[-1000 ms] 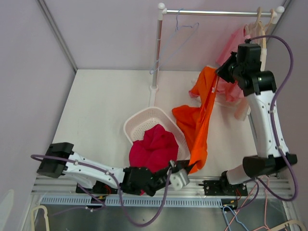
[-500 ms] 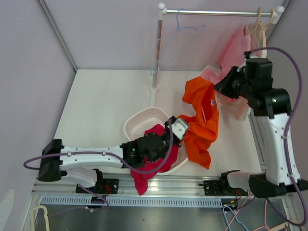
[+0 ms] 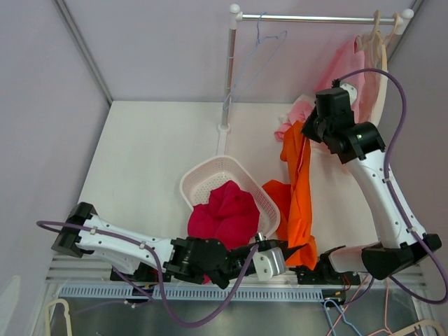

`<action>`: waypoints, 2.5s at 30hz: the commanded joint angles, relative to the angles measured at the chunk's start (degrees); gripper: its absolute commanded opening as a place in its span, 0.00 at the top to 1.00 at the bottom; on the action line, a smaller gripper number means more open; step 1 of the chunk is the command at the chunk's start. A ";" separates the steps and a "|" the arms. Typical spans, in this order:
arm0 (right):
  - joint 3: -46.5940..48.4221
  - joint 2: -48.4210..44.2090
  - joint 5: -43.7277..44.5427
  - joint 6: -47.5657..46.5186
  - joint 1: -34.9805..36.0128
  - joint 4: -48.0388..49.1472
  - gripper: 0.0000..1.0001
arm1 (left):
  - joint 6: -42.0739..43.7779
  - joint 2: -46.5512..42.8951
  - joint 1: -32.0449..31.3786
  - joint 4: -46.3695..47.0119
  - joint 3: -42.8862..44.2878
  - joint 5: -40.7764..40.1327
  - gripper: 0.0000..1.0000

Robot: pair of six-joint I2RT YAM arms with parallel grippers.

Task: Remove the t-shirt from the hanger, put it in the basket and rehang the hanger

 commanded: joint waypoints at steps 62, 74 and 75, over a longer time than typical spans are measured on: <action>8.50 -6.29 -8.03 -7.02 -4.38 22.18 1.00 | -10.28 -10.10 32.23 -32.65 37.57 16.05 0.99; 10.02 -3.62 -36.91 -5.71 -6.58 1.59 1.00 | -38.28 -24.27 32.76 -21.64 -17.40 -6.62 0.99; 7.73 -5.30 -36.94 -5.61 -6.58 2.30 1.00 | -40.94 -24.27 32.76 -22.34 -20.21 -6.97 1.00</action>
